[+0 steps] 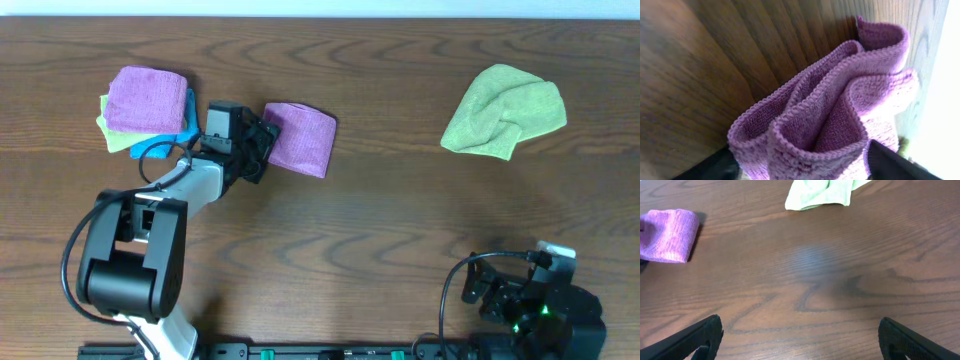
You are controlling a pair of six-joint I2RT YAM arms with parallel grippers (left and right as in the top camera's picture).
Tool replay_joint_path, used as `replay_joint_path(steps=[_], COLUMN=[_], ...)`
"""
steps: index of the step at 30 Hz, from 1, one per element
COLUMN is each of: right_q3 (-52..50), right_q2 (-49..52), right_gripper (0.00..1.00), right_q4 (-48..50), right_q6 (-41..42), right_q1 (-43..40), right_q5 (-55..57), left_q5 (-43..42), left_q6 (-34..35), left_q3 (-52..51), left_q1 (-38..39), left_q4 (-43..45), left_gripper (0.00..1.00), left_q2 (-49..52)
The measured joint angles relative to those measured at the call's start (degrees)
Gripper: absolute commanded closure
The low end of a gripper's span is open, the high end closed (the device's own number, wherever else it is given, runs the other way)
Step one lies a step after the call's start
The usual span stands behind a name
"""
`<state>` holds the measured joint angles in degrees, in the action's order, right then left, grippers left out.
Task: Fold the cloth
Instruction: 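Grasp the folded pink cloth with the left gripper and lift, then carry the pink cloth left and lower it onto the cloth stack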
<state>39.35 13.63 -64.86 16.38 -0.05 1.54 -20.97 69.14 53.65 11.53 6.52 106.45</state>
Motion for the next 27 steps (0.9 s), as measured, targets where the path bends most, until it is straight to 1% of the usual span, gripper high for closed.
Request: replay_joint_path(steps=[2, 4, 5, 8, 9, 11, 12, 20, 24, 27], right_q3=[0.00, 0.00, 0.00, 0.00, 0.00, 0.00, 0.00, 0.00, 0.00, 0.00], right_q2=[0.00, 0.00, 0.00, 0.00, 0.00, 0.00, 0.00, 0.00, 0.00, 0.00], right_gripper=[0.01, 0.01, 0.01, 0.01, 0.01, 0.01, 0.01, 0.01, 0.01, 0.01], right_q4=[0.00, 0.02, -0.02, -0.02, 0.00, 0.00, 0.00, 0.00, 0.00, -0.02], right_q6=[-0.02, 0.00, 0.00, 0.00, 0.00, 0.00, -0.02, -0.02, 0.00, 0.00], right_q1=[0.00, 0.00, 0.00, 0.00, 0.00, 0.00, 0.00, 0.00, 0.00, 0.00], right_q5=[0.00, 0.00, 0.00, 0.00, 0.00, 0.00, 0.00, 0.00, 0.00, 0.00], left_q5=[0.87, 1.81, 2.12, 3.02, 3.19, 3.43, 3.48, 3.28, 1.31, -1.14], left_q6=[0.22, 0.39, 0.11, 0.24, 0.22, -0.26, -0.39, -3.56, -5.68, -7.61], left_q3=[0.00, 0.00, 0.00, 0.00, 0.00, 0.00, 0.00, -0.02, 0.42, 2.78], left_q1=[0.59, 0.96, 1.07, 1.07, 1.07, 1.07, 1.07, 1.03, 0.22, -1.18], left_q4=[0.02, 0.07, 0.13, 0.15, 0.17, 0.35, 0.72, 4.31, 4.31, 3.30], left_gripper=[0.48, 0.54, 0.59, 0.70, 0.75, 0.89, 0.94, 0.94, 0.94, 0.94], left_q2=[0.17, 0.20, 0.20, 0.35, 0.50, 0.90, 1.09, 1.25, 1.25, 1.25])
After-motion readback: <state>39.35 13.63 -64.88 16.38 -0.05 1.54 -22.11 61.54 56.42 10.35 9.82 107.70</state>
